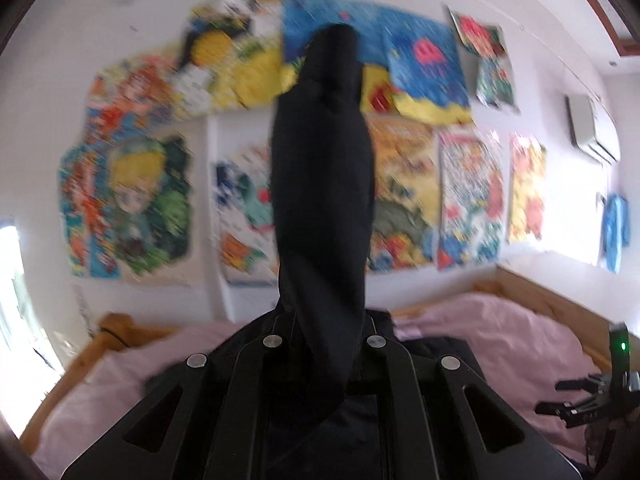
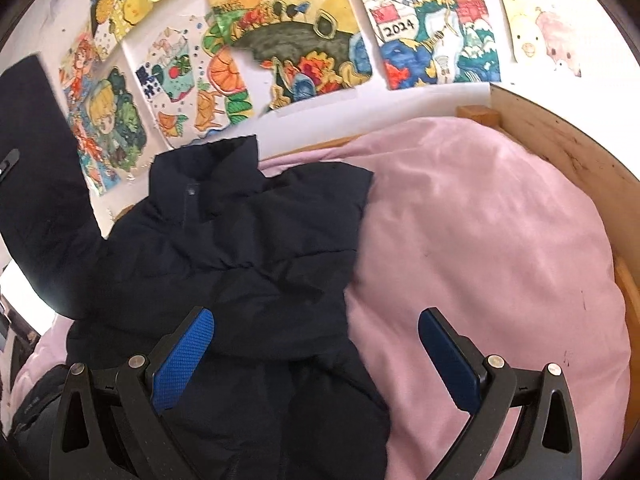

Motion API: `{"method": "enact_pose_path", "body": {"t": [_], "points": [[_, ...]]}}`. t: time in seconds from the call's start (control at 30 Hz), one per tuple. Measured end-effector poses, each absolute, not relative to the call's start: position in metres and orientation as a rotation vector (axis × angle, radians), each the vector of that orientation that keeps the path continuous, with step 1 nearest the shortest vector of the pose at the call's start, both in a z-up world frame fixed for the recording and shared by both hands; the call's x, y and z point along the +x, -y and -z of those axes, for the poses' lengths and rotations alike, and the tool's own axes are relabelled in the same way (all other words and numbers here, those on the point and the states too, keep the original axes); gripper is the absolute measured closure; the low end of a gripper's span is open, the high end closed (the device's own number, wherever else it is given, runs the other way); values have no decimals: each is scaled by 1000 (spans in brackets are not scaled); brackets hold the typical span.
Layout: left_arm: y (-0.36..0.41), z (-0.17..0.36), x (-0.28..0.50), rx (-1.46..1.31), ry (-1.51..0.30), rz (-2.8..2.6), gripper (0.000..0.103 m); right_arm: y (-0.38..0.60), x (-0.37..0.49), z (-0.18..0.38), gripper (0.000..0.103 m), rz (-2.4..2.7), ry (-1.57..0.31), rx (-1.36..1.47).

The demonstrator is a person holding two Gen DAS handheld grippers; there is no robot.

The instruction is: Fold large clothes

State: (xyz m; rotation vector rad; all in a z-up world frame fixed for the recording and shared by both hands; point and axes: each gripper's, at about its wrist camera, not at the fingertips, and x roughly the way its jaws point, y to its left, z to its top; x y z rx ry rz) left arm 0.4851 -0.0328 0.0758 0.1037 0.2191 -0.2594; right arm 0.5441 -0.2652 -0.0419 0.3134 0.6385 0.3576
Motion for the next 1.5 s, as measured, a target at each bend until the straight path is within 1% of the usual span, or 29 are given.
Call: {"method": "enact_pose_path", "body": {"t": [0.27,0.37,0.5,0.6,0.73,0.93,1.23,1.37,1.4,1.47,1.5], "points": [[97,19,514,172,-482,353,95,270,549,54,0,-326,-663,317],[104,48,521,185,-546,364,95,269,550,59,0,-329,-680,319],[105,70,527,179,-621,389,95,266,550,63,0,-339,-694,310],[108,85,534,202,-724,430,93,265,551,66,0,-347,-702,316],[100,94,534,172,-806,471,91,269,552,69,0,-353,-711,346],[81,89,525,102,-892,567,89,278,557,75,0,-380,-726,426],[84,95,525,119,-919,555,89,264,577,79,0,-641,-779,581],[83,98,526,106,-927,558,89,255,601,91,0,-711,-843,689],[82,100,527,104,-929,558,89,256,604,93,2,-714,-850,712],[83,101,527,109,-933,558,88,256,612,98,17,-719,-870,768],[83,102,527,116,-932,558,88,257,614,99,19,-722,-876,784]]}}
